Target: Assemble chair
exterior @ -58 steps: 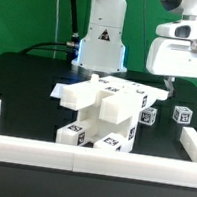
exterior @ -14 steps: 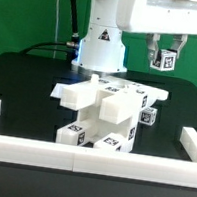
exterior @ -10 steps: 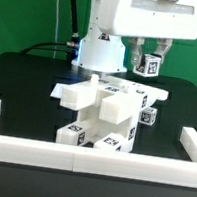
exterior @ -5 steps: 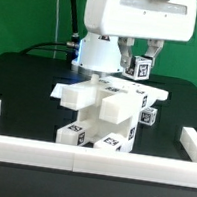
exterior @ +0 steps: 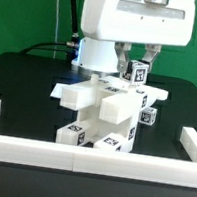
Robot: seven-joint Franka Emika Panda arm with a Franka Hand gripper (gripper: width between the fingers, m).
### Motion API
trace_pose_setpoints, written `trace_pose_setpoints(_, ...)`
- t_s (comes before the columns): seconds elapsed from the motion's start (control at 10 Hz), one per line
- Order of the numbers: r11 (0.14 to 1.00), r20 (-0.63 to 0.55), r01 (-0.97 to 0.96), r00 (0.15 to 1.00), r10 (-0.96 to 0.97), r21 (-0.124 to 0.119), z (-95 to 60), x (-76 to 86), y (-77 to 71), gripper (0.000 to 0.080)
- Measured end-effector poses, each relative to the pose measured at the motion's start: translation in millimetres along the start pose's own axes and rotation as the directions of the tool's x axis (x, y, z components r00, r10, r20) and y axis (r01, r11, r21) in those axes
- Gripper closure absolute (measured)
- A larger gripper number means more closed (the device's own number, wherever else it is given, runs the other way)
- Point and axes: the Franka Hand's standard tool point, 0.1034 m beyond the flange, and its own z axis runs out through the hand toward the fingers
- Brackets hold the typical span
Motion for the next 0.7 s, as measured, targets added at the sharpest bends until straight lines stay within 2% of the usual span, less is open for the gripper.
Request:
trace_pose_setpoints(0.3, 1.000, 0.007, -0.002, 1.000, 0.002, 0.003, 4.3, -3.7, -0.9, 0.0512)
trace_pose_setpoints(0.7, 1.000, -0.004, -0.004, 1.000, 0.004, -0.008, 4.8, -1.5, -0.1, 0.0512)
